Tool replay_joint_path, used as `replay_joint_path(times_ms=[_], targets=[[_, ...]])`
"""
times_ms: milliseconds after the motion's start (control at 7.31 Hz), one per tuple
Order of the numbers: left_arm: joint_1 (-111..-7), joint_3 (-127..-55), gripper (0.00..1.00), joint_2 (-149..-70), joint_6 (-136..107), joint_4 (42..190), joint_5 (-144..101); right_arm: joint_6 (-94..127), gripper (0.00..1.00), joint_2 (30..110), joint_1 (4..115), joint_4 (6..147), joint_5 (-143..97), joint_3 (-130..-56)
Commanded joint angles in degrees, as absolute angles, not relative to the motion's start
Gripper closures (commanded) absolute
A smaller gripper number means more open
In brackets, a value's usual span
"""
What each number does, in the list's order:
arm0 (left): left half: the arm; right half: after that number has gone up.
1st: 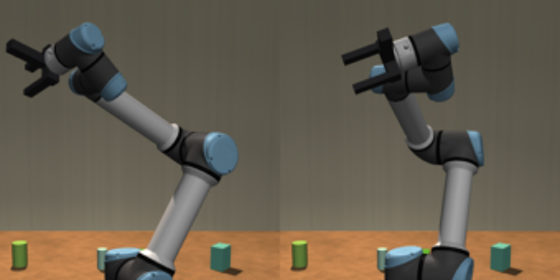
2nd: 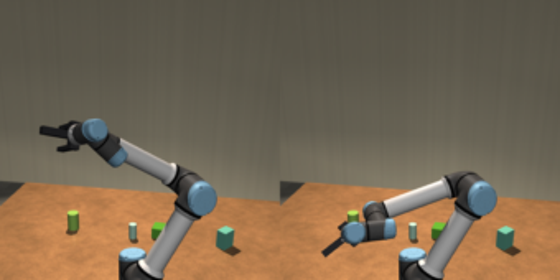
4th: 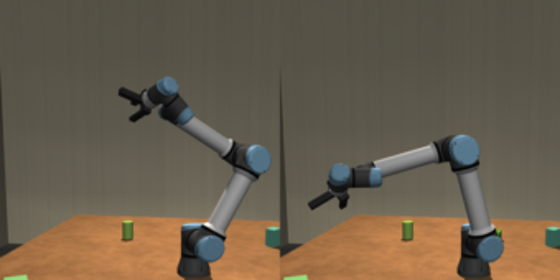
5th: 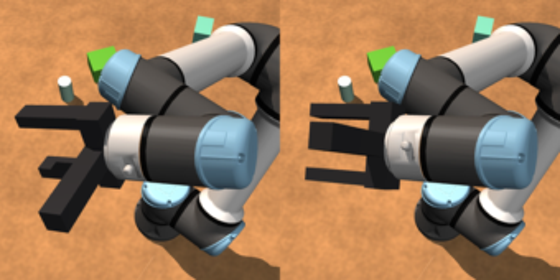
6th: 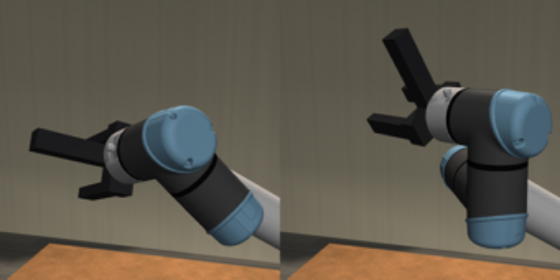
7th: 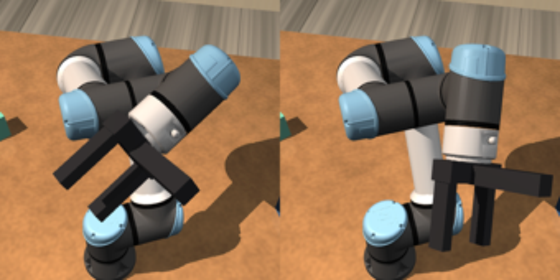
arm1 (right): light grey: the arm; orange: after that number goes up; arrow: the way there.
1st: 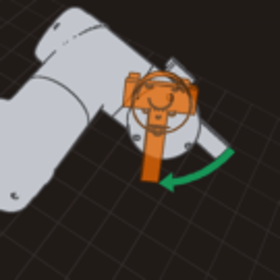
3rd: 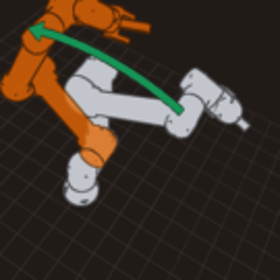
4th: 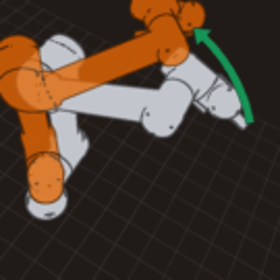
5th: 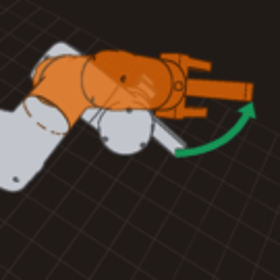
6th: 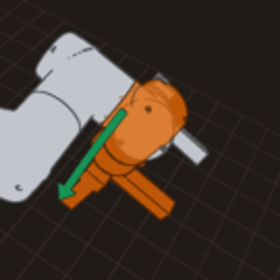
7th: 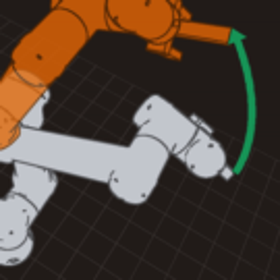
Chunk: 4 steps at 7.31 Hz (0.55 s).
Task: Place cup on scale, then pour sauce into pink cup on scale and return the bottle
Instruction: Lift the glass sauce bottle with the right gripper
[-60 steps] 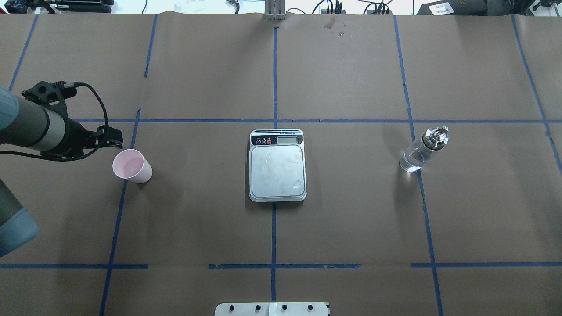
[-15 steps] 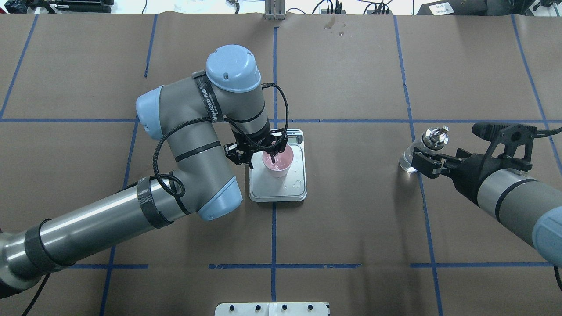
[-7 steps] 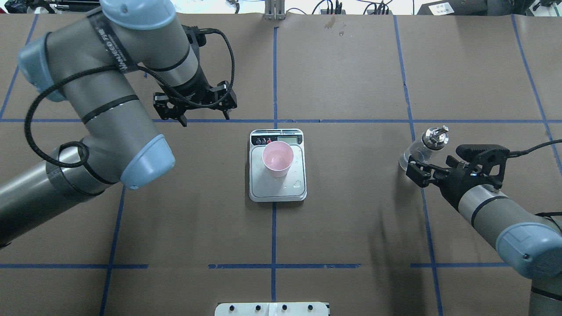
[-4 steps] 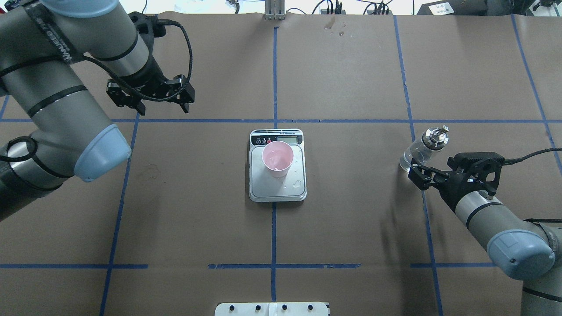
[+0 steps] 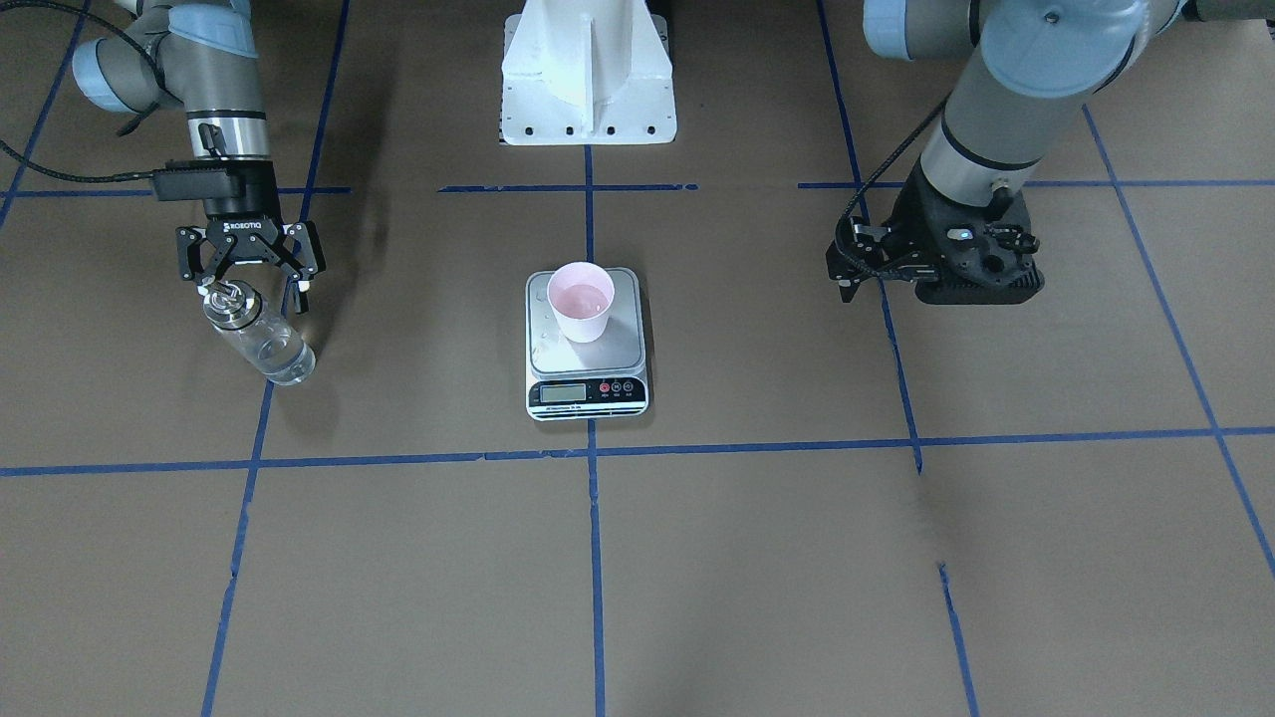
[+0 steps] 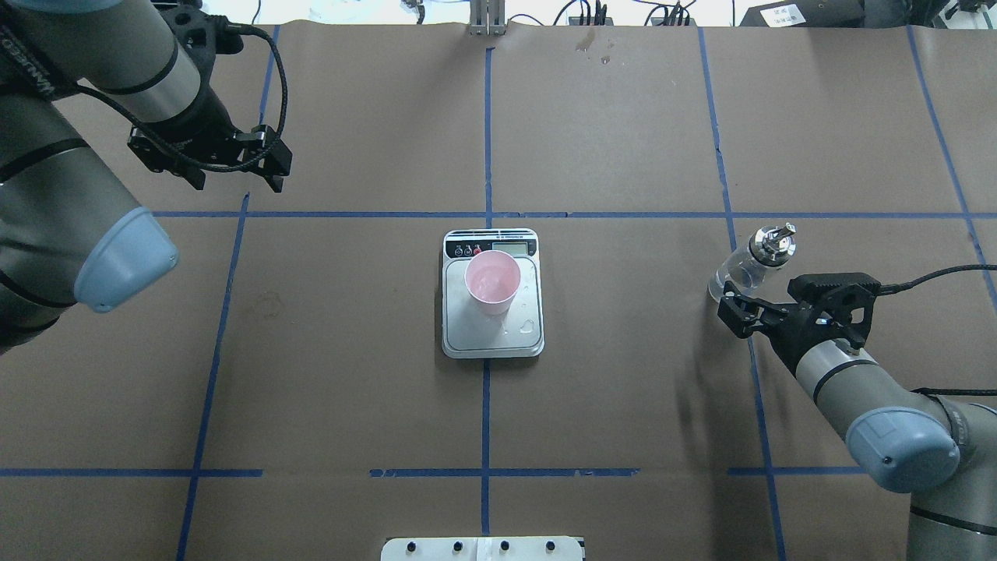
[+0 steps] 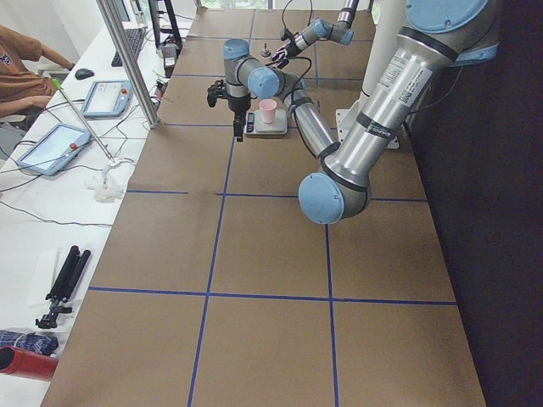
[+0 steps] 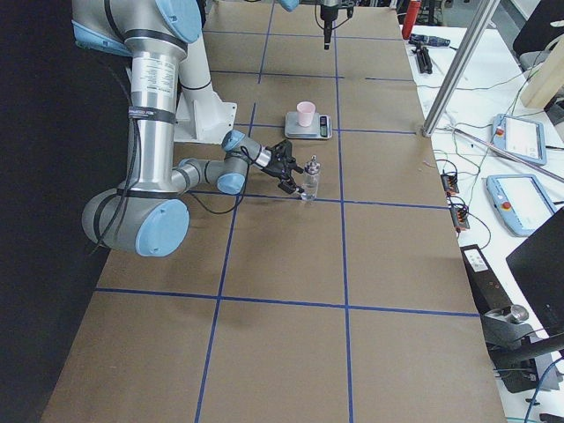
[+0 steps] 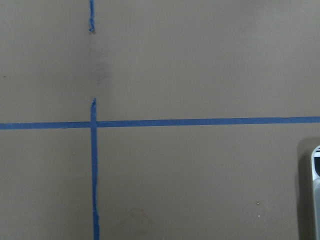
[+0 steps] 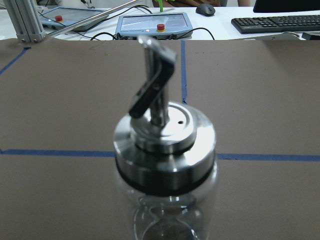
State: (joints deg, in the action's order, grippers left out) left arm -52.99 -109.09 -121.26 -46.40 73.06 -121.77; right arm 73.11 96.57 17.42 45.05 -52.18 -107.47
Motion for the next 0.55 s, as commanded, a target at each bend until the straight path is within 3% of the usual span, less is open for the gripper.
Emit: replay_joint_path(times_ms=[0, 411], targets=[[-53.79, -109.07, 0.0, -121.03, -46.14, 73.04, -121.55, 72.86, 0.0, 95.1, 17.4, 44.91, -51.15, -105.39], [-54.05, -109.07, 0.0, -121.03, -46.14, 73.04, -121.55, 70.23, 0.0, 93.87, 17.93, 45.09, -50.01, -104.94]])
